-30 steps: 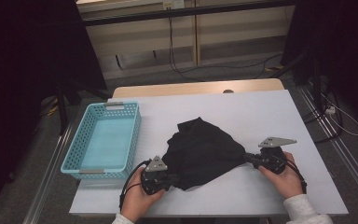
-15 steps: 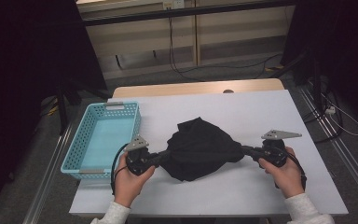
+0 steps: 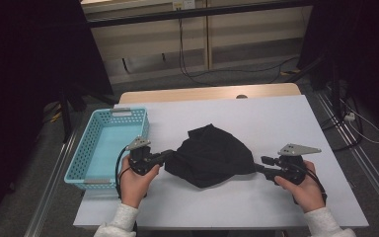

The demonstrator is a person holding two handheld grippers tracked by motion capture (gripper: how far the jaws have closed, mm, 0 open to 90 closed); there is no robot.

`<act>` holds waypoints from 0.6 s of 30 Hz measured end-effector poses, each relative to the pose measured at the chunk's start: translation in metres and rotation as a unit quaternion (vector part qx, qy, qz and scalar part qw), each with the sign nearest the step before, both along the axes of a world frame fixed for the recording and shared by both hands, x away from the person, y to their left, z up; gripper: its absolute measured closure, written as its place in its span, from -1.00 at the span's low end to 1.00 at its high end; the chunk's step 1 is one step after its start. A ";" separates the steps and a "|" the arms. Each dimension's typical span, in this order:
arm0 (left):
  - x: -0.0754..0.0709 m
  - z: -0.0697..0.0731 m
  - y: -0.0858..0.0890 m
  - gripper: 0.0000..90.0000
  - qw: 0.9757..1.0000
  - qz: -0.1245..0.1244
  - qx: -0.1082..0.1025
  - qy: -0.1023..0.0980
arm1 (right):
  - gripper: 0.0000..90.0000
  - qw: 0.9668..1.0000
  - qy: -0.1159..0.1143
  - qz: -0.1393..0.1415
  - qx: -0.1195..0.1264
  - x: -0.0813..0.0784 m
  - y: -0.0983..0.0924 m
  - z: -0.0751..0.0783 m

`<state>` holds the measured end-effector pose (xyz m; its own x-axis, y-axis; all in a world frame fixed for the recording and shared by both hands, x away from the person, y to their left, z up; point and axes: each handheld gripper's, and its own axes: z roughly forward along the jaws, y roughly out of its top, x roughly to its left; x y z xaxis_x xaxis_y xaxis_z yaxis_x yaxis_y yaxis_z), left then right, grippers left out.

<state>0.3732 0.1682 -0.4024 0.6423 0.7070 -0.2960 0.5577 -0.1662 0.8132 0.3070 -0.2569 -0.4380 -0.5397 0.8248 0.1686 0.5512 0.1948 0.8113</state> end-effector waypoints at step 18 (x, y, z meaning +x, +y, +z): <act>-0.002 0.011 0.002 0.96 1.000 -0.005 -0.010 -0.010 | 0.63 0.997 -0.017 0.001 -0.073 0.019 0.012 -0.015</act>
<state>0.3713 0.1704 -0.3915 0.6550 0.6950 -0.2966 0.5399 -0.1557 0.8272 0.3257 -0.2449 -0.4530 -0.5443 0.8384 0.0281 0.5232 0.3131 0.7926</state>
